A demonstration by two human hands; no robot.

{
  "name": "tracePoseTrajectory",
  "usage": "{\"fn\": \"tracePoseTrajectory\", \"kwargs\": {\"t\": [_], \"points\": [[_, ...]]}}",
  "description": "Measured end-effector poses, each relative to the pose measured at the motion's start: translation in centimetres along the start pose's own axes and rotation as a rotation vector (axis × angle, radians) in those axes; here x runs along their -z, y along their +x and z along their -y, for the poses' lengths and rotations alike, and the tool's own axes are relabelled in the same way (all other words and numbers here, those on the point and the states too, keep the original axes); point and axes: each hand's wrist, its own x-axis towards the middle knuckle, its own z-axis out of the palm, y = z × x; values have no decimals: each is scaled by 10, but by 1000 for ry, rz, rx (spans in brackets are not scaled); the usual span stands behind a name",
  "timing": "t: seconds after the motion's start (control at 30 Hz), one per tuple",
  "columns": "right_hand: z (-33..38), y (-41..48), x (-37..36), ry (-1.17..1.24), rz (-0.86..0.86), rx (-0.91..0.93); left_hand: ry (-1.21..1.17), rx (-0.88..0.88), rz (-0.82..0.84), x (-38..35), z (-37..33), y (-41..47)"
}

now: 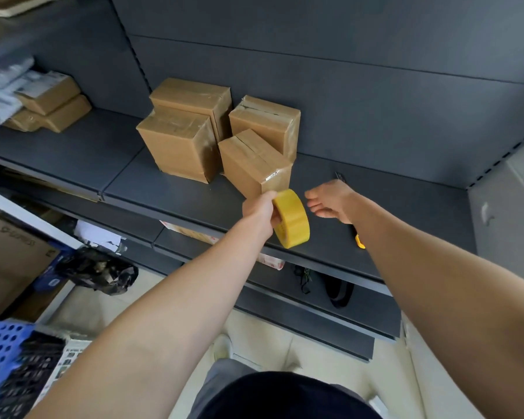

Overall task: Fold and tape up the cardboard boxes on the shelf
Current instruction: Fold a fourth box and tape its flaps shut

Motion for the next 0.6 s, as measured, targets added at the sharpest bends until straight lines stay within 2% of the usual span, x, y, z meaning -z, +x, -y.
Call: {"fn": "tracePoseTrajectory", "kwargs": {"t": [0.1,0.23,0.4,0.6], "points": [[-18,15,16,-381,-334,-8,-37,13,-80,-5,-1,3],[-45,25,25,-715,-452,-146,-40,23,-167,-9,1,5],[-63,35,28,-770,-458,-236,-41,8,-241,-11,-1,4],[-65,38,29,-731,-438,-191,3,-88,-276,-15,-4,0]]}}
